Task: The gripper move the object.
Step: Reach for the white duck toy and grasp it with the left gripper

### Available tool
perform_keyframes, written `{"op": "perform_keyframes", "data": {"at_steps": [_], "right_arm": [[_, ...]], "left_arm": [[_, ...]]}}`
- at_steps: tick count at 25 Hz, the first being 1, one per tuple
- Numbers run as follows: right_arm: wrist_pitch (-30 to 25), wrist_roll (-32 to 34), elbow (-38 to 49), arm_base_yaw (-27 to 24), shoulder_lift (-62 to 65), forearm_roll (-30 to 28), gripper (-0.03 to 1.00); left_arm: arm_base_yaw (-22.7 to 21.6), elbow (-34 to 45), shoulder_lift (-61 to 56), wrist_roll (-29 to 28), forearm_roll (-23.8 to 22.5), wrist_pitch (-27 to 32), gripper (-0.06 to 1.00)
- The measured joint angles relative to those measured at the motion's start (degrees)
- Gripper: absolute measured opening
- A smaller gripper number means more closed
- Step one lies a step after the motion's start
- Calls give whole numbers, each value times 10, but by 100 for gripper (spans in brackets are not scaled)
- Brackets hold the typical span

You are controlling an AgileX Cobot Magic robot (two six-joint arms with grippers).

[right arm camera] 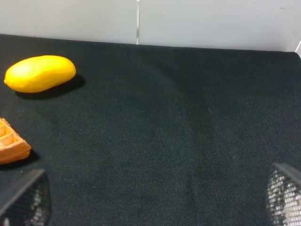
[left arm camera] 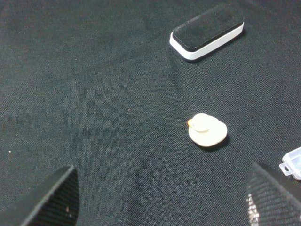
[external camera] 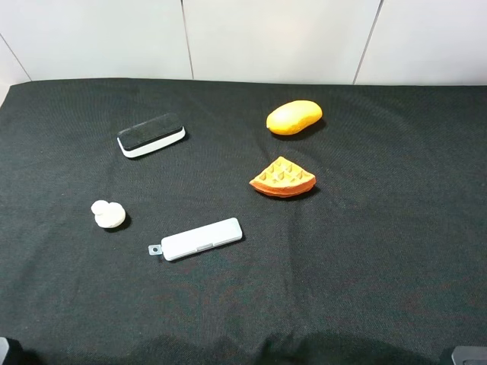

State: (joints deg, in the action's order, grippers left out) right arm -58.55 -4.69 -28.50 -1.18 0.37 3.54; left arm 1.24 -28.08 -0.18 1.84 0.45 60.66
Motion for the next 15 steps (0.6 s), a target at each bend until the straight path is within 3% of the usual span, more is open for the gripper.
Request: {"op": "perform_keyframes", "data": {"at_steps": [15], "right_arm": [[0, 0, 0, 0, 0, 0, 69]], "left_arm": [[0, -12, 17, 0, 0, -1, 76]]}}
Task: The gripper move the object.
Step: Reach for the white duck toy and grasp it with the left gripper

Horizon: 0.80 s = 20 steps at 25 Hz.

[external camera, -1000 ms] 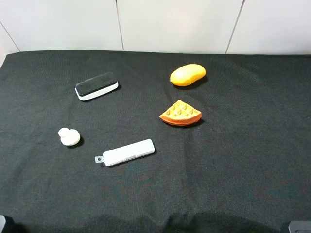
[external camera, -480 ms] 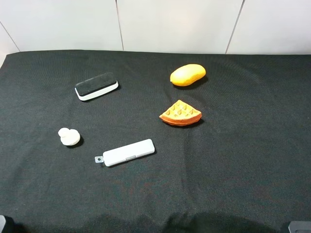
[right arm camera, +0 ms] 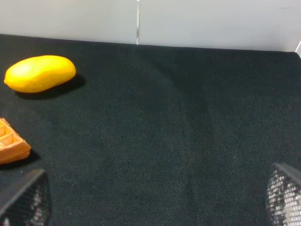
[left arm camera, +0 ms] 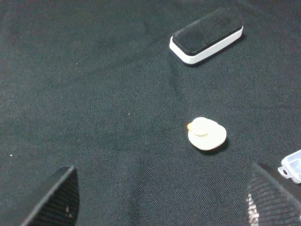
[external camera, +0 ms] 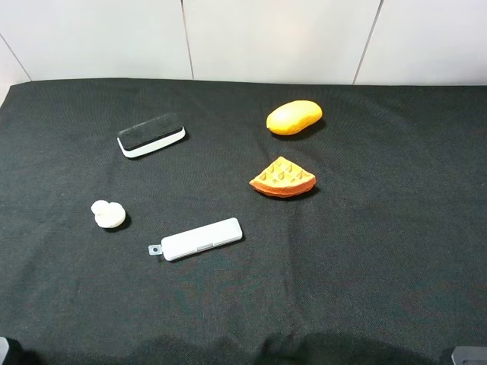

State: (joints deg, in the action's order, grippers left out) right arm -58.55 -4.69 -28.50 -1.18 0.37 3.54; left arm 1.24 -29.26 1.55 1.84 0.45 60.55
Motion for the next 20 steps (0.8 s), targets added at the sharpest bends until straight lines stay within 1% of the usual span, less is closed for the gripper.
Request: {"op": "perform_keyframes", "data": {"at_steps": [2, 8, 13, 17, 20], "right_arm": [[0, 0, 0, 0, 0, 0, 69], [0, 0, 0, 0, 0, 0, 69], [0, 0, 0, 0, 0, 0, 69], [0, 0, 0, 0, 0, 0, 69], [0, 0, 0, 0, 0, 0, 69]], "left_arm": [[0, -9, 32, 0, 0, 0, 76], [0, -41, 185, 0, 0, -2, 76], [0, -49, 297, 0, 0, -10, 76], [-1, -50, 384, 0, 0, -29, 76], [-1, -50, 442, 1, 0, -55, 76]]}}
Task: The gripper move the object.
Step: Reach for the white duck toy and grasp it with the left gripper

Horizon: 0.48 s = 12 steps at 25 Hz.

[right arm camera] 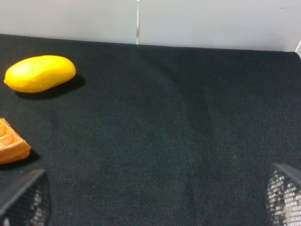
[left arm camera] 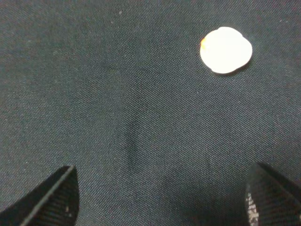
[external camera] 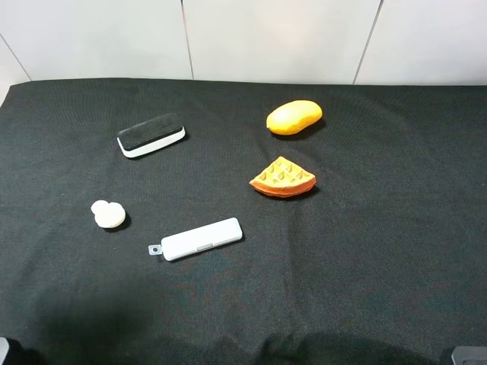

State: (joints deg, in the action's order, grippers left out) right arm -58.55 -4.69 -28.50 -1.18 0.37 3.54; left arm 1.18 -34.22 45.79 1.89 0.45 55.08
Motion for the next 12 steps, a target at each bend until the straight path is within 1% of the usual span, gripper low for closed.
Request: {"op": "perform_keyframes", "data": {"at_steps": [12], "right_arm": [[0, 0, 0, 0, 0, 0, 69]], "left_arm": [[0, 0, 190, 0, 0, -99, 76]]}}
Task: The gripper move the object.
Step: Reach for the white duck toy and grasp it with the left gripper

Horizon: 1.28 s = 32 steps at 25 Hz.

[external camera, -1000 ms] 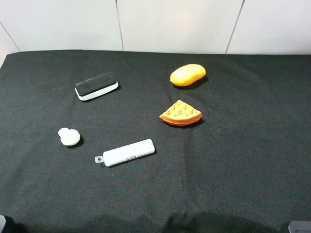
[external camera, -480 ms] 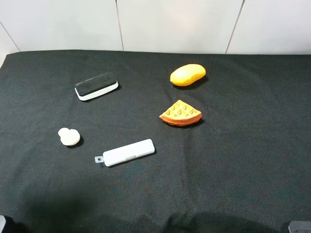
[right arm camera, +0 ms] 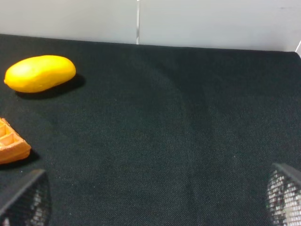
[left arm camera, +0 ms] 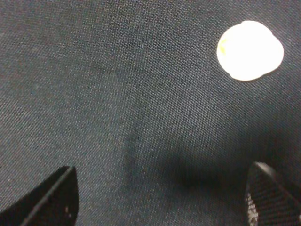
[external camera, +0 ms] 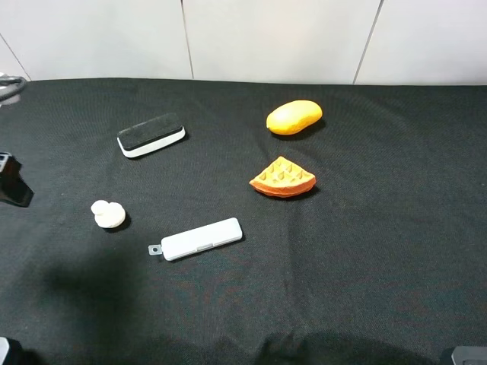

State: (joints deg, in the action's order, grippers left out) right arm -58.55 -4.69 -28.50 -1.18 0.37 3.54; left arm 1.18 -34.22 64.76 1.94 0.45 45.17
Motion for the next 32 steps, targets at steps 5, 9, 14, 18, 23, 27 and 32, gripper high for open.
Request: {"op": "perform_keyframes", "data": {"at_steps": [5, 9, 14, 18, 23, 27, 32], "right_arm": [[0, 0, 0, 0, 0, 0, 69], [0, 0, 0, 0, 0, 0, 69], [0, 0, 0, 0, 0, 0, 69], [0, 0, 0, 0, 0, 0, 69], [0, 0, 0, 0, 0, 0, 69], [0, 0, 0, 0, 0, 0, 69], [0, 0, 0, 0, 0, 0, 69]], "left_arm": [[18, 0, 64, 0, -1, -41, 76], [45, 0, 106, 0, -5, -54, 76], [87, 0, 141, 0, -5, -67, 76], [110, 0, 156, 0, -5, -83, 76], [114, 0, 178, 0, -5, -98, 76], [114, 0, 207, 0, -1, -107, 76], [114, -1, 242, 0, -1, -131, 76]]}}
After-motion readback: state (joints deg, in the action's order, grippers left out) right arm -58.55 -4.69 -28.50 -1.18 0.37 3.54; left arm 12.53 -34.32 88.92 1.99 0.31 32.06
